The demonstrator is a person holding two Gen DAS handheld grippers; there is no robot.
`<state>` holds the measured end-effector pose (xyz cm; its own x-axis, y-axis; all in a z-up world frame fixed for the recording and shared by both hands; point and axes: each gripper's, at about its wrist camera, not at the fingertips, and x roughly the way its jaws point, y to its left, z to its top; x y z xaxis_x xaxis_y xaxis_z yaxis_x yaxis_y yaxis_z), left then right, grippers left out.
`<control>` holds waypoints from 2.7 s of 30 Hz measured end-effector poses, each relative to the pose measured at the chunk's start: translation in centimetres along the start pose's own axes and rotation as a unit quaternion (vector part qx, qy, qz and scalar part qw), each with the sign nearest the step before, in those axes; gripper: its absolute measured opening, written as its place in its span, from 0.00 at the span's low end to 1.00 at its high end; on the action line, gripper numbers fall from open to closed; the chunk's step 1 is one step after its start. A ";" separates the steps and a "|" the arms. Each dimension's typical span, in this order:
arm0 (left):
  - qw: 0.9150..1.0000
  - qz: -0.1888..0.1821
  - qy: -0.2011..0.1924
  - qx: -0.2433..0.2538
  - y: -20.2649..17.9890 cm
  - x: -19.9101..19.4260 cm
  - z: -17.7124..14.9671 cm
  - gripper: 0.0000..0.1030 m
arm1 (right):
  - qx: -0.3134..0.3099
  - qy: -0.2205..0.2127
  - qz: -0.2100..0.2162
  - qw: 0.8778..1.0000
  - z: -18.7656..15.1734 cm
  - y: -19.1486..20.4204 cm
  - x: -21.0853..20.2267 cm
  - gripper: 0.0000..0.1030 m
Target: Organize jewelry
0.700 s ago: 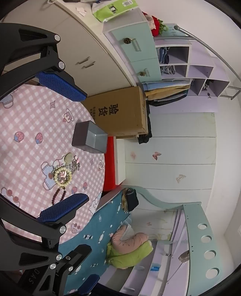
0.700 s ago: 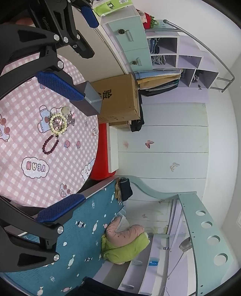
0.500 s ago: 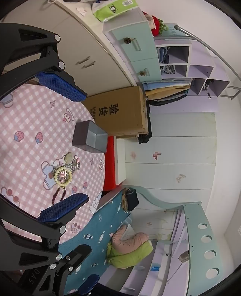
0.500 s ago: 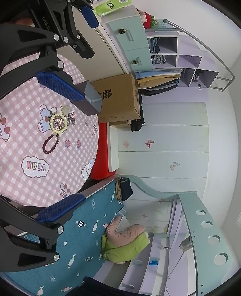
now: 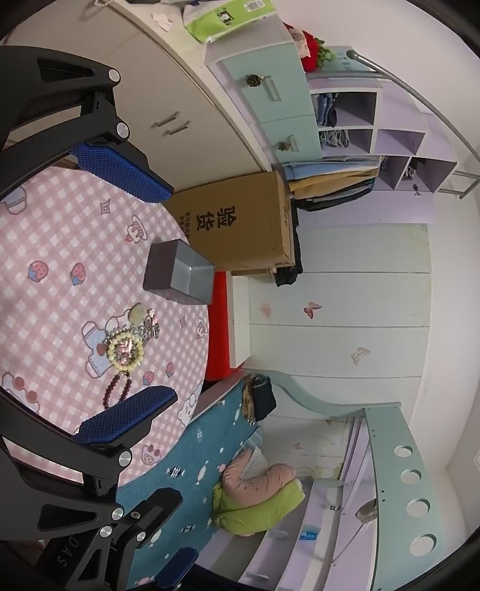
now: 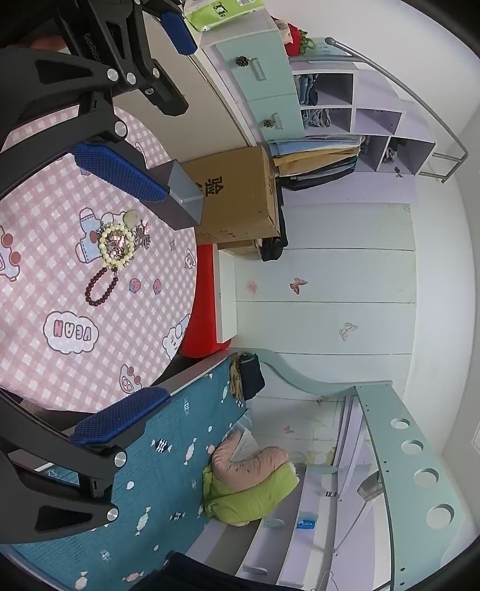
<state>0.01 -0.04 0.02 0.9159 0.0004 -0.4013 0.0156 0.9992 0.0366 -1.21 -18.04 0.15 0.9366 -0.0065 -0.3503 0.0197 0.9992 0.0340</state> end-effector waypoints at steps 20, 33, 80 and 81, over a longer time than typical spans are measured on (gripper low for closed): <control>1.000 0.001 -0.002 -0.001 -0.1 -0.1 0.0 0.94 | 0.000 0.001 0.000 1.000 -0.3 -0.3 0.1 0.94; 1.000 0.000 -0.003 -0.002 0.4 0.2 0.1 0.94 | -0.002 0.002 0.004 1.000 -0.3 0.8 1.2 0.94; 1.000 -0.008 -0.003 -0.005 1.0 2.4 0.0 0.94 | -0.009 0.010 0.007 1.000 0.3 0.9 2.6 0.94; 1.000 -0.006 0.003 -0.003 1.1 2.9 -0.1 0.94 | -0.009 0.015 0.006 1.000 0.2 0.8 2.9 0.94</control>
<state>2.64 1.09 -1.20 0.9134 -0.0124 -0.4068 0.0252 0.9993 0.0263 1.62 -17.24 -0.69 0.9259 0.0069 -0.3776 0.0015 0.9998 0.0220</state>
